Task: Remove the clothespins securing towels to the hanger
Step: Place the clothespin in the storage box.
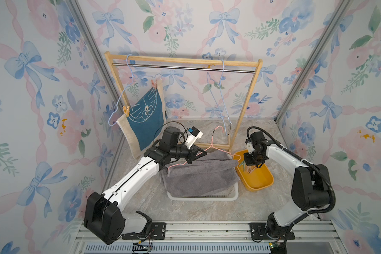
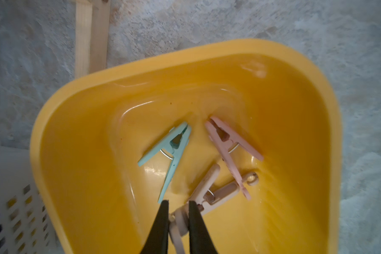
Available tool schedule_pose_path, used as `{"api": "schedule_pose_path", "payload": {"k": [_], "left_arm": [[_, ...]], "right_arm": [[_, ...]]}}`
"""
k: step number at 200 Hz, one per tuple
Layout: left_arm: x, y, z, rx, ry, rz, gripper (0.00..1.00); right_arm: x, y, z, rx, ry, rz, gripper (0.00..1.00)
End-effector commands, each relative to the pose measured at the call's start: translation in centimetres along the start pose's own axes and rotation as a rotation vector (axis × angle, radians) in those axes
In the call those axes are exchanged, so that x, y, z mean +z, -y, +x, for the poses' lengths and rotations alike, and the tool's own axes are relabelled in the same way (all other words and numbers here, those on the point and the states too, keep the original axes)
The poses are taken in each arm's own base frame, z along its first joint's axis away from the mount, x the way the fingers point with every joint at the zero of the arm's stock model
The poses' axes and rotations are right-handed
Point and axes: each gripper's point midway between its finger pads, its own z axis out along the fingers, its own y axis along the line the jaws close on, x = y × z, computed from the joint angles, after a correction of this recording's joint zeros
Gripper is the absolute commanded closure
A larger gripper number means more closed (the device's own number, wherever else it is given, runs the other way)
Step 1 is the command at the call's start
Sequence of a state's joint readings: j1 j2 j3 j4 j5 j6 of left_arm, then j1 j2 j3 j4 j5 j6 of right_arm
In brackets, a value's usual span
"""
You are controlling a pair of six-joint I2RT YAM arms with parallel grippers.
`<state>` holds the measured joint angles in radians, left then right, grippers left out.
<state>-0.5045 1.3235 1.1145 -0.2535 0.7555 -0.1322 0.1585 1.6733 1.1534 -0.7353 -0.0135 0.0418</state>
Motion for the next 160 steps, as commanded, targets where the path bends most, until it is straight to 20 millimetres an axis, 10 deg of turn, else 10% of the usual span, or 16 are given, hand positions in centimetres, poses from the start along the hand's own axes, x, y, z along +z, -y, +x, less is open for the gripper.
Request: {"api": "schedule_pose_path", "payload": {"k": [1,112,160], "left_arm": [[-0.4,1.0,-0.7,0.046,0.032,0.014,1.00],[-0.5,0.9,-0.8,0.051,0.036,0.012,1.00],[-0.5,0.9,-0.9,0.051,0.039,0.009,1.00]], "right_arm": [[0.7,0.1,0.1,0.007,-0.051,-0.002,0.90],[2.5,0.9,0.2,-0.006,-0.101,0.049,0.80],[2.0,1.4,-0.4,0.007,-0.055,0.075,0.62]]}}
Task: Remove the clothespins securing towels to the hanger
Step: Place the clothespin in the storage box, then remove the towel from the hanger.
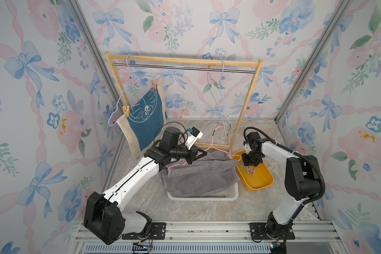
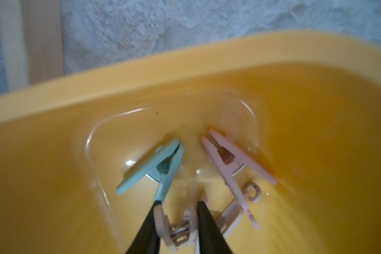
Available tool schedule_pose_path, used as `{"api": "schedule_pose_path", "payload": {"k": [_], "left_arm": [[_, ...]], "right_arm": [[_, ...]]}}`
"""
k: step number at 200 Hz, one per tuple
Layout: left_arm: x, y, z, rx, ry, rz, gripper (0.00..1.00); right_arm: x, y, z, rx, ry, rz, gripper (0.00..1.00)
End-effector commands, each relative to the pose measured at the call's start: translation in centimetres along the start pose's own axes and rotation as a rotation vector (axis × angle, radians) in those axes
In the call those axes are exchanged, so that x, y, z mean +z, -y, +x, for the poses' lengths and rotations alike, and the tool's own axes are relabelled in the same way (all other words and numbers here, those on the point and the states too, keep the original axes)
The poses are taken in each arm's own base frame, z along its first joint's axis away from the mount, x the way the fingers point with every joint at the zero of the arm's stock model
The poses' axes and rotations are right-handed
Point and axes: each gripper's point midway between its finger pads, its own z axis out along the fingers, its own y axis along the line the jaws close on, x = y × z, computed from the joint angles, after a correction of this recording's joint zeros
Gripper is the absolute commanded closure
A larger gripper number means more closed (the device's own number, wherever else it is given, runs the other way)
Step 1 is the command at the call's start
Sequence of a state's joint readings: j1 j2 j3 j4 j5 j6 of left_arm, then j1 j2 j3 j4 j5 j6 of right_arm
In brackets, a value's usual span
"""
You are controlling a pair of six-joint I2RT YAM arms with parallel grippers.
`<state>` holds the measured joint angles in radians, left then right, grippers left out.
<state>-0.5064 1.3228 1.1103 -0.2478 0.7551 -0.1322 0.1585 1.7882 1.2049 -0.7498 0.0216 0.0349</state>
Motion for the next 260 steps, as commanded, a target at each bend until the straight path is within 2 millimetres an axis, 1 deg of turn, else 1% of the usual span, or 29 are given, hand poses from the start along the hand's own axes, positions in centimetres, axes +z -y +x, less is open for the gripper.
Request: {"api": "schedule_pose_path", "payload": {"k": [1,10,44,50,53,68,80,91,107,121,131,152,168,185,205,232,260], "left_arm": [[-0.6,0.9,-0.9,0.049,0.038,0.008,1.00],[-0.6,0.9,-0.9,0.049,0.038,0.009,1.00],[-0.7,1.0,-1.0,0.052,0.040,0.008,1.00],[-0.7,1.0,-1.0,0.051,0.041,0.006,1.00],[-0.7,1.0,-1.0,0.053,0.042,0.006,1.00],[-0.7,1.0,-1.0,0.053,0.042,0.003,1.00],[-0.7,0.9,-1.1,0.054,0.043,0.002,1.00],[-0.7,0.9,-1.0,0.050,0.041,0.002,1.00],[-0.6,0.9,-1.0,0.051,0.041,0.003,1.00],[-0.6,0.8,-0.9,0.050,0.039,0.001,1.00],[-0.6,0.8,-0.9,0.049,0.039,-0.001,1.00],[-0.6,0.7,-0.9,0.051,0.039,-0.003,1.00],[-0.6,0.8,-1.1,0.051,0.041,-0.003,1.00],[-0.6,0.7,-1.1,0.050,0.040,-0.005,1.00],[-0.5,0.4,-0.9,0.045,0.036,-0.013,1.00],[-0.6,0.3,-1.0,0.047,0.040,-0.019,1.00],[-0.8,0.2,-0.8,0.048,0.041,-0.031,1.00]], "right_arm": [[-0.5,0.8,-0.3,0.017,0.023,0.037,0.61],[-0.9,1.0,-0.5,0.023,0.045,0.043,0.56],[-3.3,1.3,-1.4,0.058,0.146,0.025,0.46],[-3.3,1.4,-1.3,0.064,0.146,0.027,0.44],[-4.2,1.6,-1.6,0.069,0.175,0.029,0.44],[-6.3,2.0,-1.9,0.089,0.245,0.040,0.42],[-8.4,2.2,-2.2,0.108,0.324,0.044,0.41],[-10.8,2.3,-2.5,0.120,0.412,0.042,0.40],[-14.6,1.8,-2.8,0.101,0.560,0.026,0.39],[-17.9,1.0,-2.8,0.067,0.680,0.011,0.38],[-20.1,0.0,-2.6,0.022,0.758,-0.003,0.38],[-23.9,-3.3,-1.9,-0.133,0.901,-0.039,0.37],[-25.9,-5.7,-0.9,-0.245,0.985,-0.064,0.36],[-27.1,-8.0,0.2,-0.346,1.041,-0.110,0.35],[-27.4,-10.7,1.6,-0.465,1.075,-0.175,0.34],[-26.9,-13.5,2.7,-0.549,1.078,-0.270,0.32],[-25.8,-16.3,4.1,-0.658,1.074,-0.331,0.30]]}}
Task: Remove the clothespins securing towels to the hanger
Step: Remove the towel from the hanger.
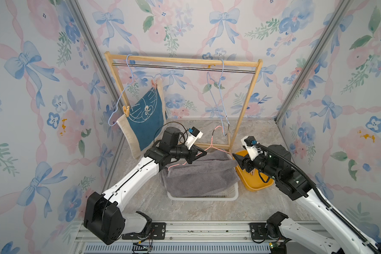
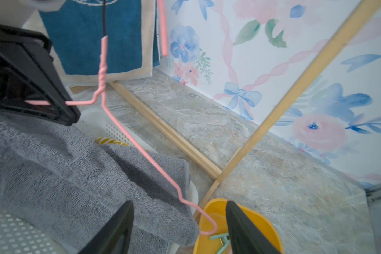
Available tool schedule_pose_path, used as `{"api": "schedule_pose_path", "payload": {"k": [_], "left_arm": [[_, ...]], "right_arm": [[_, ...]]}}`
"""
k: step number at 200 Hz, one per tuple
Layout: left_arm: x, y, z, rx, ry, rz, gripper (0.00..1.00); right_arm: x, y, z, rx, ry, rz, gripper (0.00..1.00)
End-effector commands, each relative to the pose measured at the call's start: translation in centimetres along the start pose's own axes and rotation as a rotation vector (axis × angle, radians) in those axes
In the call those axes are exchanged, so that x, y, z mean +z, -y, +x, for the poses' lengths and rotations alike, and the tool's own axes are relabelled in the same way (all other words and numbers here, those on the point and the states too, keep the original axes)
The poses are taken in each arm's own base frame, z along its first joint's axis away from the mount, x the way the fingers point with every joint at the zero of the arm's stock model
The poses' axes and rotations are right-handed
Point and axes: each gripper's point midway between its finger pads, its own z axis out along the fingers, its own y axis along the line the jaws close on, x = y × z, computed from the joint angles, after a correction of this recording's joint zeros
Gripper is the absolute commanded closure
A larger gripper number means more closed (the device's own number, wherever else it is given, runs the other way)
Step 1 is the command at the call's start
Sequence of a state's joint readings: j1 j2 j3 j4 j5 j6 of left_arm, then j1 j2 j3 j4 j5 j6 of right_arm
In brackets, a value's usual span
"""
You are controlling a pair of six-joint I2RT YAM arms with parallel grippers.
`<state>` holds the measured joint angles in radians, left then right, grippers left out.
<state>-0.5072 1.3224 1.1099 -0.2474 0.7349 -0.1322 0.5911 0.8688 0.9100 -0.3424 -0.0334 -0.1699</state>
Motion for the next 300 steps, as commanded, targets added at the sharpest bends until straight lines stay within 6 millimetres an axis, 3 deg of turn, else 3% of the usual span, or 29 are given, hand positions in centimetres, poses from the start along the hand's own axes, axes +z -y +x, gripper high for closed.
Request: {"api": "schedule_pose_path", "payload": {"k": [1,57,104,185,300], "left_arm": [[-0.8,0.5,-0.8,0.048,0.041,-0.012,1.00],[-0.9,0.0,-0.8,0.044,0.042,-0.023,1.00],[-0.9,-0.3,-0.8,0.041,0.042,-0.031,1.00],[-1.0,-0.2,-0.8,0.043,0.044,-0.030,1.00],[-1.2,-0.1,-0.9,0.044,0.049,-0.033,1.00]], "right_arm": [[0.5,-2.9,-0.3,-0.072,0.049,-0.103,0.30],[2.3,-8.5,1.3,-0.179,0.052,-0.254,0.29],[3.9,-11.1,2.1,-0.217,0.047,-0.313,0.30],[6.3,-13.1,2.7,-0.272,0.035,-0.362,0.34],[9.7,-12.9,3.2,-0.315,0.014,-0.302,0.45]]}}
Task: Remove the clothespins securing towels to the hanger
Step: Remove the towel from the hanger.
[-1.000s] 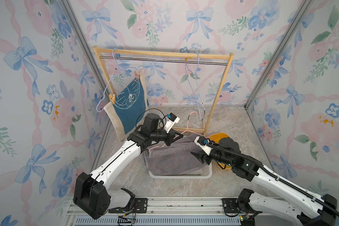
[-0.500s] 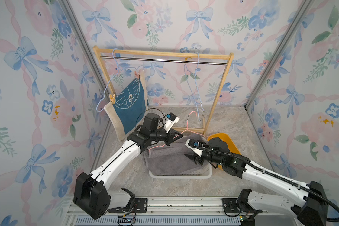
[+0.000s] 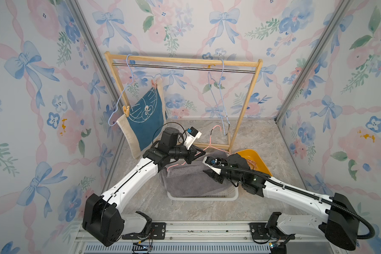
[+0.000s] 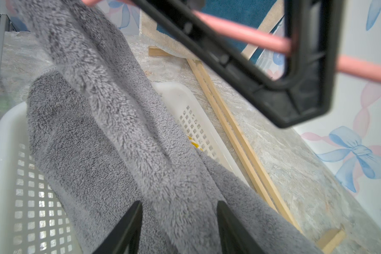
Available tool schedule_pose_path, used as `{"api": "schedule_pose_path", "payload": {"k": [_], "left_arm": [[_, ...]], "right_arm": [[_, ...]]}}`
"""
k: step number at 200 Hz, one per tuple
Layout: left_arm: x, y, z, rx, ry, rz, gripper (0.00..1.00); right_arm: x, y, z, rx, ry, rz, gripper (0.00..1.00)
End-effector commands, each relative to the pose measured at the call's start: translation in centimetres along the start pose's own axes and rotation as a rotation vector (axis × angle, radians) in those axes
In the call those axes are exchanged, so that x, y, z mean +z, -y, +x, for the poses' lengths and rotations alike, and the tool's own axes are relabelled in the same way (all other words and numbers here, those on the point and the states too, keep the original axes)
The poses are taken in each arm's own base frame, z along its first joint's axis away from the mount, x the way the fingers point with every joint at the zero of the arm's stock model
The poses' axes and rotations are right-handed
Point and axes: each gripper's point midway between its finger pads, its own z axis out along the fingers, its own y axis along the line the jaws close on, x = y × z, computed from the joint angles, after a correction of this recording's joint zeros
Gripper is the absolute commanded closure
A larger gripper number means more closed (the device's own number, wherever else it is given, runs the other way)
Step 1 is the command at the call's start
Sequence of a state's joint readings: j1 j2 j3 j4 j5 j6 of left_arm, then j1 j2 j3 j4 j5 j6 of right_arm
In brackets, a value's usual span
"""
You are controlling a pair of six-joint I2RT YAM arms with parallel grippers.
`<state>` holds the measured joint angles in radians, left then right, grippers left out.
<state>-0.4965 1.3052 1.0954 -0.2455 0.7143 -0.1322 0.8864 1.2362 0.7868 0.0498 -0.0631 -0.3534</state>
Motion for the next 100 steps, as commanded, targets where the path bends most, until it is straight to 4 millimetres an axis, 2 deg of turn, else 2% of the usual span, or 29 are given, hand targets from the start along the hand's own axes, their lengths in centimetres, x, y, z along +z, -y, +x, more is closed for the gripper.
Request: {"api": "schedule_pose_path", "payload": {"k": [1,19,100], "left_arm": [[-0.72,0.38,-0.95,0.045,0.040,-0.003,1.00],[-0.79,0.41,-0.99,0.045,0.042,-0.005,1.00],[-0.81,0.47,-1.05,0.045,0.044,-0.005,1.00]], "right_arm": [[0.33,0.40,-1.49,-0.019,0.032,0.019,0.45],[0.50,0.42,-1.36,-0.020,0.029,0.021,0.49],[0.54,1.19,-1.99,-0.026,0.030,0.047,0.81]]}}
